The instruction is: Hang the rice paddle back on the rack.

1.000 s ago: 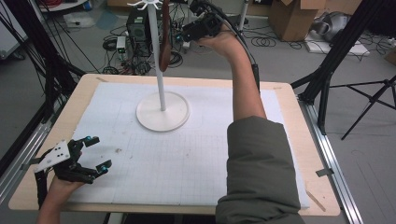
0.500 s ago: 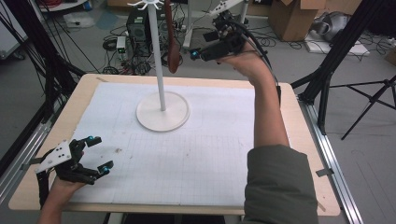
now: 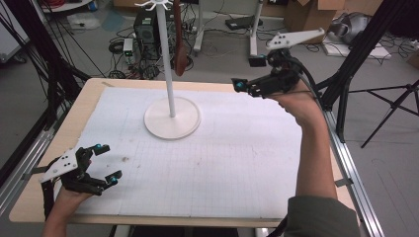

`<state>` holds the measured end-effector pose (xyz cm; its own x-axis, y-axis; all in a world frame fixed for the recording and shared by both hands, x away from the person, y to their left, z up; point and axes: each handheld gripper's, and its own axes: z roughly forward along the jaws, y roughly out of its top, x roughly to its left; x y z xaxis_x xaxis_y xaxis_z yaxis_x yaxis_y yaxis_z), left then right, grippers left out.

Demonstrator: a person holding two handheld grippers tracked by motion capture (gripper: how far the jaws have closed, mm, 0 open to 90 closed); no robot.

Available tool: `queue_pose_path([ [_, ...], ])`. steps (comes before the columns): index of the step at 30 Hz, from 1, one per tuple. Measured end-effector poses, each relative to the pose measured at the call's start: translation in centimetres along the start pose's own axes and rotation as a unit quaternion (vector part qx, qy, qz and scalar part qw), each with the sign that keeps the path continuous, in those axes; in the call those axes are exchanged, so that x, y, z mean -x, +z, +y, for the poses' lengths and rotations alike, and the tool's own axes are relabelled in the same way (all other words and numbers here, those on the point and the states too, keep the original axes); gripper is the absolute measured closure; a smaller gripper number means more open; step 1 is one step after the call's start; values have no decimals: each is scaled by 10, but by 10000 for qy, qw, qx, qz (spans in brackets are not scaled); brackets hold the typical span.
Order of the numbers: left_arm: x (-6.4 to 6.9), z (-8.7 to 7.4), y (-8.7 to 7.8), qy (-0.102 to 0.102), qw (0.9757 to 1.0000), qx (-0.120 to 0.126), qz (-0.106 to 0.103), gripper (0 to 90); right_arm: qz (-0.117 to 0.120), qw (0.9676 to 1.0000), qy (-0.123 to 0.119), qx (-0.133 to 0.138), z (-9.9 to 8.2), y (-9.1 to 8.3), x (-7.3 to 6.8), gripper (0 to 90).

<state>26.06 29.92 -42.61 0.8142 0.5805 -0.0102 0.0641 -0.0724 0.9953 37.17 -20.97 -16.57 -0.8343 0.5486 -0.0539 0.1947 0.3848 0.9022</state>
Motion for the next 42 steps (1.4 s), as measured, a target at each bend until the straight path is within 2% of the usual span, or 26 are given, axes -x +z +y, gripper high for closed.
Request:
queue_pose_path([
  [4, 2, 0, 4, -2, 10000, -11, -46, 17, -52, 9999, 64, 119, -21, -16, -6, 100],
  [5, 2, 0, 4, -2, 10000, -11, -46, 17, -52, 9999, 64, 119, -21, -16, -6, 100],
  [6, 2, 0, 6, 21, 10000, -34, -67, 18, -81, 9998, 113, 174, -34, -23, -9, 100],
  [7, 2, 0, 6, 21, 10000, -34, -67, 17, -81, 9998, 113, 174, -34, -23, -9, 100],
  [8, 3, 0, 7, 13, 10000, -43, -80, 17, -97, 9997, 121, 189, -37, -25, -10, 100],
  [9, 3, 0, 8, 24, 9999, -49, -91, 17, -118, 9996, 155, 224, -49, -30, -13, 100],
  [11, 3, 0, 9, 32, 9999, -61, -98, 17, -126, 9995, 163, 248, -53, -32, -14, 100],
  [12, 3, -1, 9, 27, 9999, -73, -93, 18, -166, 9992, 202, 307, -65, -36, -15, 100],
  [13, 3, -1, 9, 27, 9999, -73, -93, 17, -166, 9992, 202, 307, -65, -36, -15, 100],
  [14, 3, -1, 9, 25, 9999, -79, -85, 17, -186, 9988, 258, 361, -78, -38, -17, 100],
  [16, 3, -1, 10, 30, 9999, -79, -78, 17, -181, 9985, 308, 418, -89, -39, -19, 100],
  [17, 3, -1, 10, 30, 9999, -79, -78, 17, -181, 9985, 308, 418, -89, -39, -19, 100],
  [20, 4, -1, 10, 47, 9999, -97, -87, 17, -146, 9978, 408, 504, -111, -38, -21, 100],
  [21, 4, -1, 10, 50, 9999, -100, -82, 17, -163, 9974, 442, 551, -124, -38, -24, 101],
  [24, 4, 0, 10, 48, 9999, -94, -60, 17, -185, 9962, 511, 675, -141, -40, -28, 101],
  [25, 4, 0, 10, 48, 9999, -94, -60, 17, -185, 9962, 511, 675, -141, -40, -28, 101],
  [26, 4, 1, 9, 52, 9999, -88, -54, 17, -164, 9945, 602, 838, -156, -42, -32, 101],
  [28, 4, 1, 9, 63, 9999, -89, -45, 17, -171, 9941, 621, 874, -160, -42, -33, 101],
  [29, 5, 2, 9, 63, 9999, -77, -41, 17, -172, 9934, 643, 934, -167, -42, -35, 101],
  [30, 5, 3, 8, 76, 10000, -56, -21, 17, -201, 9925, 673, 998, -181, -42, -39, 101],
  [31, 5, 3, 8, 76, 10000, -56, -21, 17, -201, 9925, 673, 998, -181, -42, -39, 101],
  [34, 6, 7, 7, 116, 9999, -17, -4, 17, -231, 9895, 788, 1191, -205, -43, -46, 103],
  [35, 6, 8, 7, 127, 9999, 0, 4, 17, -231, 9895, 788, 1191, -205, -43, -46, 103],
  [36, 6, 9, 5, 151, 9999, 4, 20, 17, -242, 9889, 806, 1221, -216, -42, -49, 103],
  [37, 6, 9, 5, 151, 9999, 4, 20, 17, -242, 9889, 806, 1221, -216, -42, -49, 103],
  [42, 5, 8, 5, 128, 9999, -11, 35, 17, -438, 9913, 654, 1058, -238, -36, -56, 103],
])
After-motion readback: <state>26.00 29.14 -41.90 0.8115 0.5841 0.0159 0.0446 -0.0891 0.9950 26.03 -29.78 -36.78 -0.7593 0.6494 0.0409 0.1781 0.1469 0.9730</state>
